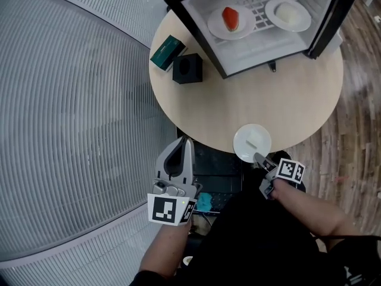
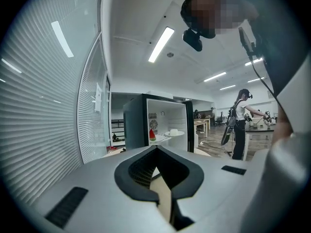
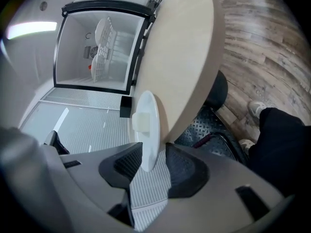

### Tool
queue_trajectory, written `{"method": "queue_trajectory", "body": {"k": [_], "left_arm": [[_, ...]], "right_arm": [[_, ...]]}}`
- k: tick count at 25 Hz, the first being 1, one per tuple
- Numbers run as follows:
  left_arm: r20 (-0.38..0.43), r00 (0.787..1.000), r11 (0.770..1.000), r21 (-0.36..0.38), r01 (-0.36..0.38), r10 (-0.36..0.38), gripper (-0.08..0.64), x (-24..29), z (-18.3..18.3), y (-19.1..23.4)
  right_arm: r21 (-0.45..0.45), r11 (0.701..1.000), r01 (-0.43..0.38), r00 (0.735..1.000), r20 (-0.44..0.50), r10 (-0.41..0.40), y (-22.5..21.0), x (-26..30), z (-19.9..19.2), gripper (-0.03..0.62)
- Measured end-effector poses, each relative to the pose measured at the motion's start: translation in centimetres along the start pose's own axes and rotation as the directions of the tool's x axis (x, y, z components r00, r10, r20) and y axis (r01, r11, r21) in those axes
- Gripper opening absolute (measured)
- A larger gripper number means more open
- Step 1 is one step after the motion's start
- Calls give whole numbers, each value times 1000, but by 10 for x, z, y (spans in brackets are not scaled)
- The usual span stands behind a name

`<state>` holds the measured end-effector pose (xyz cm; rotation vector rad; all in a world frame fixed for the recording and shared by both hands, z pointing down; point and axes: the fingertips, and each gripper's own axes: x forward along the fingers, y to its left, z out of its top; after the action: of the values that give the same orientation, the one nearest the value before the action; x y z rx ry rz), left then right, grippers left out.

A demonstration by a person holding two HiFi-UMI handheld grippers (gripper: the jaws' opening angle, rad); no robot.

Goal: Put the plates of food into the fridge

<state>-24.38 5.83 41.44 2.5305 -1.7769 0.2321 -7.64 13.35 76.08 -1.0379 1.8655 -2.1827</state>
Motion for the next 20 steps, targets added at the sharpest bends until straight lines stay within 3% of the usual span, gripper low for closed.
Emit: {"method": "queue_trajectory", "body": {"k": [2,3,7,11,20], "left_arm": [[1,1000,1000,0,-4,4,3,-1,-1,4],[3,1000,1000,-1,-5,5,3,-1,-1,5],[2,1000,1000,-9,0,0,3,3,-4,7],[3,1000,1000,-13,22,-22,3,11,-4,2],[3,998,998,-6,70,-70,3,25,1,-12]], "right_arm": [[3,1000,6,1000,-2,-6,-4,1,0,143],[3,1000,5,1000,-7,-5,-5,1,-1,103],[15,1000,-15,1000,-25,15,-6,0,-3,85],[1,999,-33,999,-31,34,0,-6,-2,27],[-48,995,-85,996,-16,84,12,-20,15,17]]}}
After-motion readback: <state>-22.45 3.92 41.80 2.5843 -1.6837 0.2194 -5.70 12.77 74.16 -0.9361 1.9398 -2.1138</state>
